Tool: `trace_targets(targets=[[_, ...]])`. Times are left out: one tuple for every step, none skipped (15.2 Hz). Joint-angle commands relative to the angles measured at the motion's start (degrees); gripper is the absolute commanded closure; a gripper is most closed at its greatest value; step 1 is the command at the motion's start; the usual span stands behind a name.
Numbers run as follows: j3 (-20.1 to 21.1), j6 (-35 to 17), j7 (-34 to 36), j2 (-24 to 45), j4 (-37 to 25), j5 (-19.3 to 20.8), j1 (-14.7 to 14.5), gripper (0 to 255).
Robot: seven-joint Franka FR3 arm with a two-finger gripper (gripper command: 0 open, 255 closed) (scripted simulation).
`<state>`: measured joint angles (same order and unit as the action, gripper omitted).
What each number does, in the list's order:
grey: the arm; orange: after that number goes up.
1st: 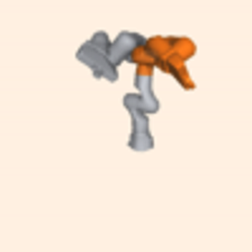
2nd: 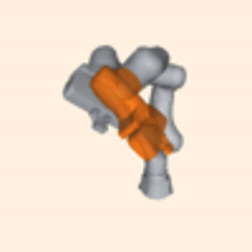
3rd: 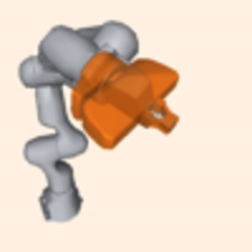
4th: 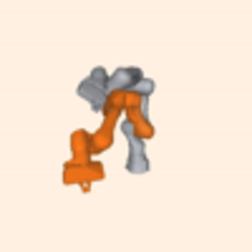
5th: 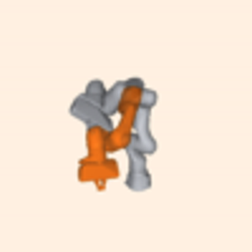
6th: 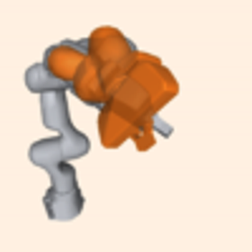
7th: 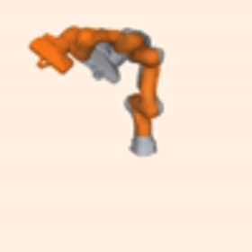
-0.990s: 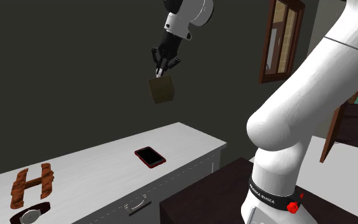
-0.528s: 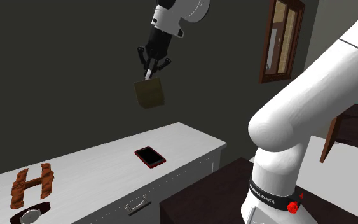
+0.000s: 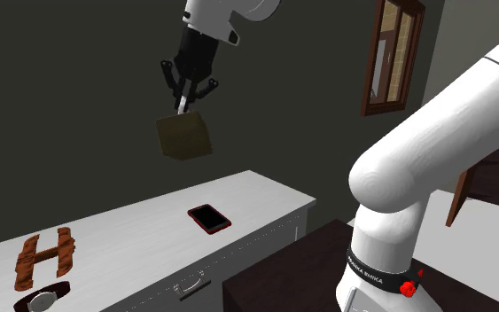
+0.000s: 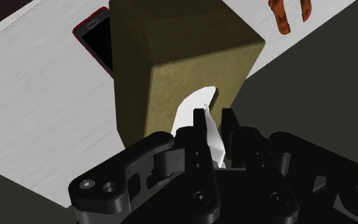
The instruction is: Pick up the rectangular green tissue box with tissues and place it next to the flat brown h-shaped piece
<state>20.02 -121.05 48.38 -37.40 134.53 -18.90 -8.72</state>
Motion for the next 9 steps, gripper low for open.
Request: trace_targets(targets=[[2.67,0.07,3.17,-0.01,-0.80,-0.37,-0.59,255],[3.94,0.05,4.63,-0.04,-1.09,-0.54,-0.87,255],[5.24,0.03,6.10,-0.01,-1.46,-0.70,-1.12,255],[6.54,0.01,7.58,0.08,-1.88,-0.83,-1.35,255],[7.87,-0.01,9.06,0.22,-2.37,-0.94,-1.53,255],[9.23,-0.02,10.54,0.42,-2.93,-1.03,-1.67,255],[10.59,-0.04,12.04,0.68,-3.54,-1.07,-1.77,255],[11.98,-0.06,13.55,1.00,-4.22,-1.08,-1.83,255],[13.40,-0.07,15.06,1.37,-4.97,-1.06,-1.84,255]])
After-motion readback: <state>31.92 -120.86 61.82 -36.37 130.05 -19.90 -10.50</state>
